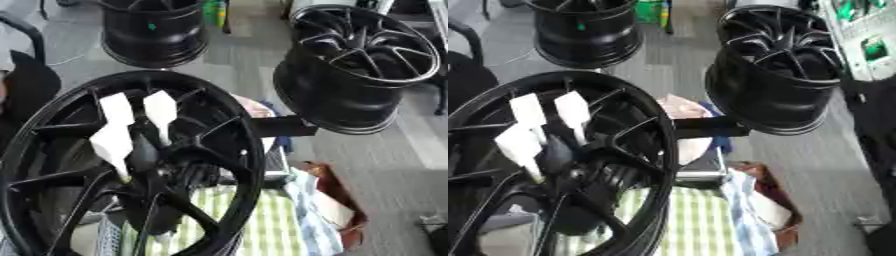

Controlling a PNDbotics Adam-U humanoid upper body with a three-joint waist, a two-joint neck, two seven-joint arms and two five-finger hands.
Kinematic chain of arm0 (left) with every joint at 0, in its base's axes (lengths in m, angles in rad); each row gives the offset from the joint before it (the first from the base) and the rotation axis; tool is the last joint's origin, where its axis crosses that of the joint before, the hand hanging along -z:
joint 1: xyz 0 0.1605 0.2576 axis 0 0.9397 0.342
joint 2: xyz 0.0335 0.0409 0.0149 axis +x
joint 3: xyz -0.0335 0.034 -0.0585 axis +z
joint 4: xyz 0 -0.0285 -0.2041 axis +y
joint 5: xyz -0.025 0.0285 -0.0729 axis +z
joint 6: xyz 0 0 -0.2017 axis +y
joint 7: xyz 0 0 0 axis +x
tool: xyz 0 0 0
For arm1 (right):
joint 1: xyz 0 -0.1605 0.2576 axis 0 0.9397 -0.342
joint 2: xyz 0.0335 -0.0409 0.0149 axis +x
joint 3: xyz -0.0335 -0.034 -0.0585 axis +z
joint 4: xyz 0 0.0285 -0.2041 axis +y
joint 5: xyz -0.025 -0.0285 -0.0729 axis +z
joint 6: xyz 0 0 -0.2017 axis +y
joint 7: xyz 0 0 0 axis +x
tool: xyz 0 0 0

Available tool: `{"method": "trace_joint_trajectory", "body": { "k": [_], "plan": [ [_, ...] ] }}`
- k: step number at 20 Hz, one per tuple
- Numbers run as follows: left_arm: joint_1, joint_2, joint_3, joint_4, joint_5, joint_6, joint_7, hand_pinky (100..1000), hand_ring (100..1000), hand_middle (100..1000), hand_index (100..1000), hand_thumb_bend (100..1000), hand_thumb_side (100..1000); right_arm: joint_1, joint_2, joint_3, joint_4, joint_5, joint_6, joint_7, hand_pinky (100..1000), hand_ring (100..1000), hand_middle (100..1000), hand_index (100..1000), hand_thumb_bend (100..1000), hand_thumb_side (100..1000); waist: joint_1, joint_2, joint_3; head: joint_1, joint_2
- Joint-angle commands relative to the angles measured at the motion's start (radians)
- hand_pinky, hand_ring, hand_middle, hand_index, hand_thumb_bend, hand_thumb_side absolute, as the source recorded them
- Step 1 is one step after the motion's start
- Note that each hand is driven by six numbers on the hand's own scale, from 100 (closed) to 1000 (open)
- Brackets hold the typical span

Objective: Pull the pin out of the wheel hub.

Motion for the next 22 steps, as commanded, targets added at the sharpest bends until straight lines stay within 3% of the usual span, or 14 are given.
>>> {"method": "trace_joint_trajectory", "body": {
  "k": [1, 9, 14, 17, 22],
  "plan": [
    [-0.017, 0.021, -0.005, -0.014, 0.001, -0.002, -0.006, 851, 937, 829, 859, 242, 521, -0.082, 0.013, 0.075, 0.075, 0.029, -0.003, 0.052, 810, 801, 715, 821, 100, 518, 0.003, -0.020, 0.002, -0.010, -0.010],
    [-0.023, 0.019, -0.008, -0.014, 0.004, -0.001, -0.008, 850, 937, 828, 859, 246, 520, -0.246, 0.130, 0.274, 0.274, -0.019, -0.028, 0.174, 833, 832, 762, 833, 100, 549, -0.001, -0.017, 0.010, -0.022, -0.018],
    [-0.028, 0.017, -0.010, -0.014, 0.007, -0.001, -0.010, 850, 937, 828, 859, 247, 520, -0.306, 0.187, 0.384, 0.391, -0.088, -0.084, 0.247, 846, 854, 787, 842, 100, 572, -0.005, -0.015, 0.015, -0.029, -0.020],
    [-0.029, 0.018, -0.010, -0.014, 0.008, -0.001, -0.011, 850, 937, 828, 860, 248, 519, -0.337, 0.211, 0.407, 0.470, -0.114, -0.132, 0.295, 853, 865, 798, 852, 100, 582, -0.009, -0.014, 0.016, -0.028, -0.020],
    [-0.028, 0.024, -0.009, -0.014, 0.005, 0.002, -0.010, 849, 938, 828, 860, 248, 521, -0.376, 0.240, 0.381, 0.593, -0.091, -0.209, 0.372, 858, 870, 805, 857, 100, 605, -0.018, -0.013, 0.012, -0.029, -0.024]
  ]
}}
